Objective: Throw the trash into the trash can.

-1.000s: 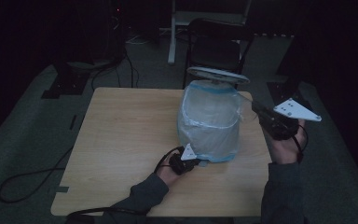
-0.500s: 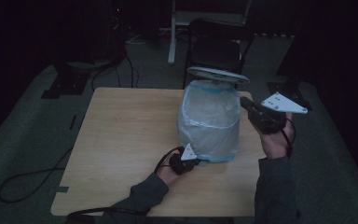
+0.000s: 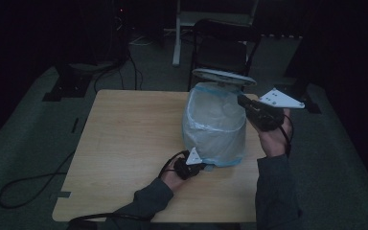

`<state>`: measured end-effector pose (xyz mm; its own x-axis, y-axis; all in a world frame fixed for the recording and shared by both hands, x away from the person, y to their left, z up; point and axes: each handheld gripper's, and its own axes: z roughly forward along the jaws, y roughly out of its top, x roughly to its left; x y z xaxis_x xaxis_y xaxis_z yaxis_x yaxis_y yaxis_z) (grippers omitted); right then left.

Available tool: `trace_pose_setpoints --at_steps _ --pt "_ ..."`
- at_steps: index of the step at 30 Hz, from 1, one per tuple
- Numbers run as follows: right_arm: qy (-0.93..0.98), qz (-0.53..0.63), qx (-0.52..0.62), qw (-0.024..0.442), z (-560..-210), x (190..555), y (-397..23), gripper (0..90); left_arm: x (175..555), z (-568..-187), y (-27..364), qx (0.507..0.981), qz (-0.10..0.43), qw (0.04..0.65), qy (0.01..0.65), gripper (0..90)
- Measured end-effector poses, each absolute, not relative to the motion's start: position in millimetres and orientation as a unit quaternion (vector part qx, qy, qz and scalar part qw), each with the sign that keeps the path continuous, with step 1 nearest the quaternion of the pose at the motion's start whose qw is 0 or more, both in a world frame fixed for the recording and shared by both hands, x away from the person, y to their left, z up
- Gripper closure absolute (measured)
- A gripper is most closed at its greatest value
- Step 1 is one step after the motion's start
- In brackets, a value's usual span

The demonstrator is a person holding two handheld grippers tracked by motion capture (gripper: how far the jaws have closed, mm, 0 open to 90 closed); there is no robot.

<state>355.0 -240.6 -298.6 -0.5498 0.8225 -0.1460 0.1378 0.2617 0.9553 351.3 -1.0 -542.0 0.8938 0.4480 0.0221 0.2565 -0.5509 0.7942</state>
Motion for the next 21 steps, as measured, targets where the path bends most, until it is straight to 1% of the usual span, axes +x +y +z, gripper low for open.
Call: trace_pose_setpoints --at_steps 8,10,11,12,13,14,17,21 --pt "0.720 0.509 0.335 0.330 -300.4 358.8 -238.4 86.8 351.0 -542.1 -1.1 0.873 0.111 0.429 0.202 90.0" --pt "0.722 0.512 0.336 0.322 -301.0 360.1 -237.6 85.4 351.0 -542.1 -1.0 0.873 0.111 0.429 0.202 90.0" --pt "0.724 0.511 0.336 0.320 -301.3 360.6 -237.1 75.7 351.0 -542.1 -1.0 0.873 0.111 0.429 0.202 90.0" --pt "0.724 0.515 0.334 0.315 -301.6 361.3 -236.8 68.1 351.0 -542.1 -1.0 0.873 0.111 0.429 0.202 90.0" --pt "0.724 0.519 0.331 0.312 -301.9 361.1 -236.5 63.2 351.0 -542.1 -1.0 0.873 0.111 0.429 0.202 90.0" --pt "0.723 0.521 0.328 0.312 -302.2 360.8 -236.5 60.8 351.0 -542.1 -1.0 0.873 0.111 0.429 0.202 90.0" --pt "0.720 0.524 0.331 0.313 -302.1 359.1 -238.7 57.6 350.8 -542.1 -1.0 0.873 0.111 0.429 0.202 90.0" --pt "0.715 0.523 0.341 0.316 -302.9 352.0 -244.3 56.1 350.8 -542.2 -1.1 0.873 0.111 0.429 0.202 90.0"
